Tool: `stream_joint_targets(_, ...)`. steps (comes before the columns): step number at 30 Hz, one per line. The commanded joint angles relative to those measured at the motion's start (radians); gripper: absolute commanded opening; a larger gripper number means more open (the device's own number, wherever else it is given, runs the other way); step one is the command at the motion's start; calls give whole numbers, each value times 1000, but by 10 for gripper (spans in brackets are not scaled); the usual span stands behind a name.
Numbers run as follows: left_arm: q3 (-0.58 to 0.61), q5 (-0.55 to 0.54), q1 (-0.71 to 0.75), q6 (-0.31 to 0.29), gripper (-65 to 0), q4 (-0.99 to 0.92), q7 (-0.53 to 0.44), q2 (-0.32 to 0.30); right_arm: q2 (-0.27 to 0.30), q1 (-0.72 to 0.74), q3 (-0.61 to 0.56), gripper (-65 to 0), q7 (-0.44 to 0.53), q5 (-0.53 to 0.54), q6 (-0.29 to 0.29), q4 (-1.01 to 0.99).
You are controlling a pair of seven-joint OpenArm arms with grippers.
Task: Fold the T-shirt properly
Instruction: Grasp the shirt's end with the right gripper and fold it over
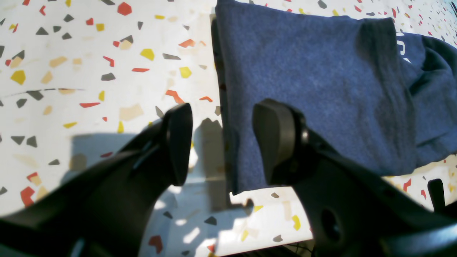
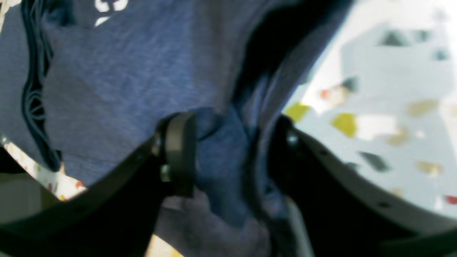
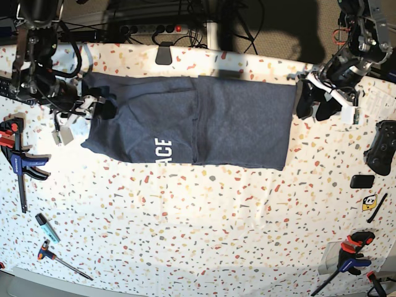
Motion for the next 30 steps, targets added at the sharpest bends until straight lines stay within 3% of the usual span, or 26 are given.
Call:
stream_joint_targets(1, -5, -18, -5, -5, -349, 19, -18, -6, 10, 3, 0, -406, -17, -2, 9, 5)
stream_joint_targets(5, -5, -18, -5, -5, -349, 19, -18, -6, 10, 3, 0, -509, 32, -2, 9, 5)
stream_joint_targets(8, -5, -17, -5, -5, -349, 19, -18, -6, 11, 3, 1, -650, 72, -2, 9, 5)
stream_joint_targets(16, -5, 82, 12, -5, -349, 18, -19, -6, 47, 3, 91, -650, 105, -2, 9, 6)
stream_joint_targets(21, -5, 79, 28, -5, -349, 18, -27, -3, 48, 2, 180, -650, 34, 4, 9, 31)
stream_joint_targets(26, -3, 54, 29, -33, -349, 12, -26, -3, 23, -21, 179, -650, -46, 172, 9, 165)
stream_joint_targets(30, -3, 25, 28, -58, -349, -4, -26, 13, -44, -19, 168, -650, -124, 244, 9, 344)
